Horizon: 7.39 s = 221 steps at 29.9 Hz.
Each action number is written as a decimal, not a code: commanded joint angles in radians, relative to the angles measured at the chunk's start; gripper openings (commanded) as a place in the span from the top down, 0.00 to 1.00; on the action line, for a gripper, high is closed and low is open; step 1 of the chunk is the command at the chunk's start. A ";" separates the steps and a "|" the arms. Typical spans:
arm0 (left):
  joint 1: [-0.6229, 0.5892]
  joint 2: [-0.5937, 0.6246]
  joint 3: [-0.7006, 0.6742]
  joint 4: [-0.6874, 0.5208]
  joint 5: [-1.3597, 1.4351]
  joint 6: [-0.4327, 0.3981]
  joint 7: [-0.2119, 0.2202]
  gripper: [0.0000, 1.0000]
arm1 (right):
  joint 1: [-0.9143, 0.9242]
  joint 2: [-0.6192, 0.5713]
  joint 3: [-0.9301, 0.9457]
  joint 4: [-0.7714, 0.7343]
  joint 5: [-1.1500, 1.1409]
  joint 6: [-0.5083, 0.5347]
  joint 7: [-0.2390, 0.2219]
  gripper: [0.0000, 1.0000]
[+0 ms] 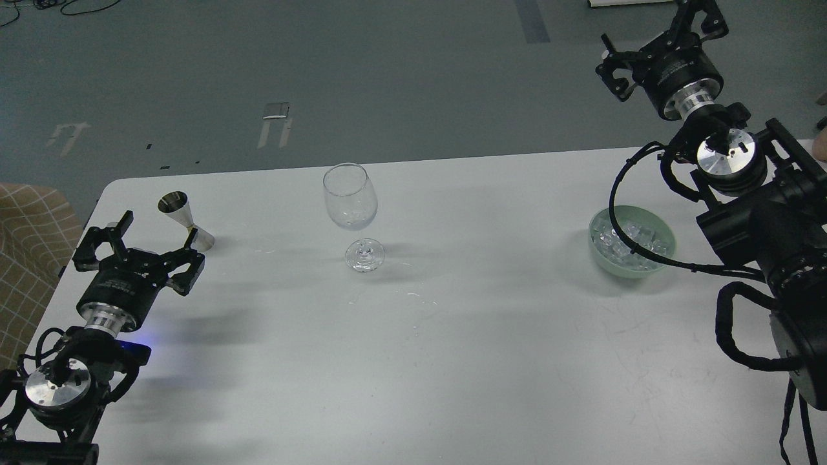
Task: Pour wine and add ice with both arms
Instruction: 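Lower the left gripper to the metal jigger and close around it, then lift the jigger with the left gripper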
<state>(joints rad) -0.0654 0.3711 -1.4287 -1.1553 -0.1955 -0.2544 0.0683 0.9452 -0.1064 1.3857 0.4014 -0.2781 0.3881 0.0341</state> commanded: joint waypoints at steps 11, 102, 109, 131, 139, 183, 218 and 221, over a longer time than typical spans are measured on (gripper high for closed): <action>-0.039 -0.043 -0.010 0.017 0.130 -0.009 -0.013 0.02 | -0.011 0.001 -0.001 0.002 -0.001 0.002 0.003 0.00; -0.260 -0.115 -0.059 0.390 0.056 -0.026 -0.001 0.30 | -0.055 -0.062 -0.025 0.074 -0.004 -0.037 0.001 0.00; -0.261 -0.116 -0.061 0.404 0.056 -0.049 -0.001 0.30 | -0.055 -0.062 -0.025 0.074 -0.004 -0.037 0.001 0.00; -0.376 -0.161 -0.053 0.611 0.057 -0.083 -0.001 0.30 | -0.078 -0.087 -0.025 0.074 -0.004 -0.037 0.000 0.00; -0.418 -0.164 -0.052 0.663 0.057 -0.085 -0.001 0.30 | -0.086 -0.087 -0.025 0.074 -0.004 -0.037 0.001 0.00; -0.511 -0.170 -0.049 0.818 0.068 -0.098 -0.001 0.65 | -0.089 -0.087 -0.025 0.065 -0.004 -0.035 0.001 0.00; -0.484 -0.153 -0.062 0.674 0.059 -0.234 -0.001 0.95 | -0.092 -0.091 -0.027 0.068 -0.004 -0.035 0.001 0.00; -0.464 -0.150 -0.065 0.597 0.059 -0.234 -0.002 1.00 | -0.092 -0.099 -0.027 0.068 -0.004 -0.035 0.001 0.00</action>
<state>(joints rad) -0.5454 0.2182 -1.4906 -0.4917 -0.1358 -0.4888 0.0682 0.8529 -0.2000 1.3604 0.4695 -0.2823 0.3529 0.0353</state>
